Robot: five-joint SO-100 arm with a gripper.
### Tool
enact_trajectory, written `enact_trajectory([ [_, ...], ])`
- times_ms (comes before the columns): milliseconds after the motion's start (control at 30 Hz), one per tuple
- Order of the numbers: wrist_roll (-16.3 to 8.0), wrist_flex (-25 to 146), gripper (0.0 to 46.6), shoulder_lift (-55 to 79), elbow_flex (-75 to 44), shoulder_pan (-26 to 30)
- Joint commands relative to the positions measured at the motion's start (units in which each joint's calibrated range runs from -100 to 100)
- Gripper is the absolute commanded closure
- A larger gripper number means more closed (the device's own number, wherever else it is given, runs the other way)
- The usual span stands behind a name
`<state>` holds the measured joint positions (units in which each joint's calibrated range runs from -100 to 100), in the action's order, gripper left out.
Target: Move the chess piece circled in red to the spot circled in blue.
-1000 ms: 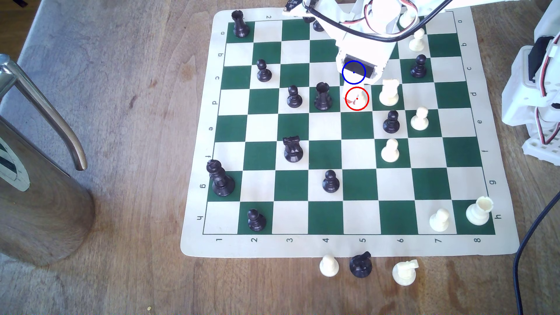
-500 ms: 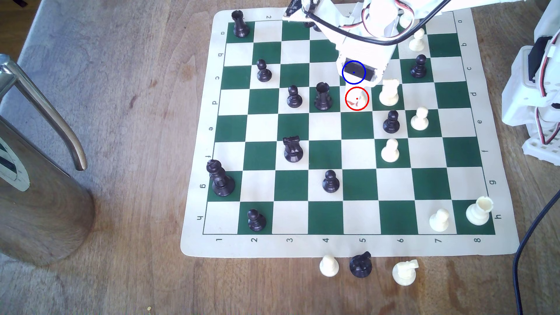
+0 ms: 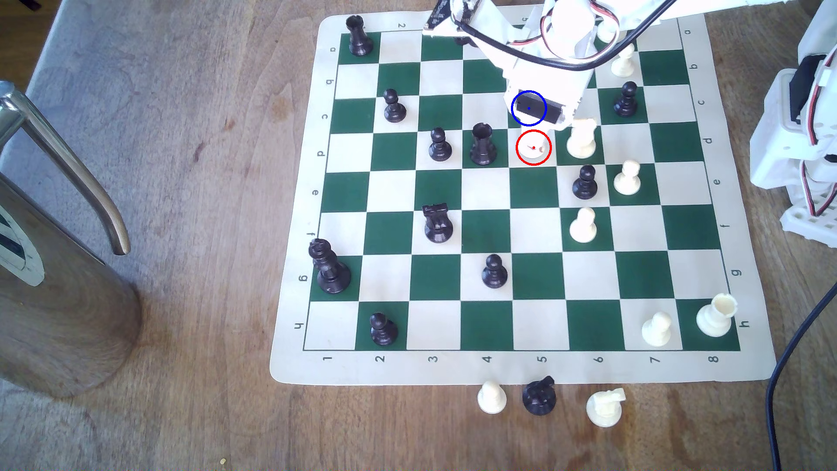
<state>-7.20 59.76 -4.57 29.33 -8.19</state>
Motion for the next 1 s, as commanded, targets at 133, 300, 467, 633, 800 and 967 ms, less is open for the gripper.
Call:
enact_trajectory([
  [133, 0.00, 8.79, 46.4, -10.37, -10.20, 0.17],
  [300, 0.39, 13.46, 46.4, -10.46, -17.00, -0.77],
  [467, 1.56, 15.34, 46.4, -6.04, -23.16, -4.21],
  [633, 2.59, 16.16, 46.4, -1.46, -26.88, -6.56],
  [800, 3.57, 16.32, 46.4, 5.67, -29.24, -8.04],
  [967, 4.05, 15.42, 46.4, 10.51, -29.87, -9.14],
])
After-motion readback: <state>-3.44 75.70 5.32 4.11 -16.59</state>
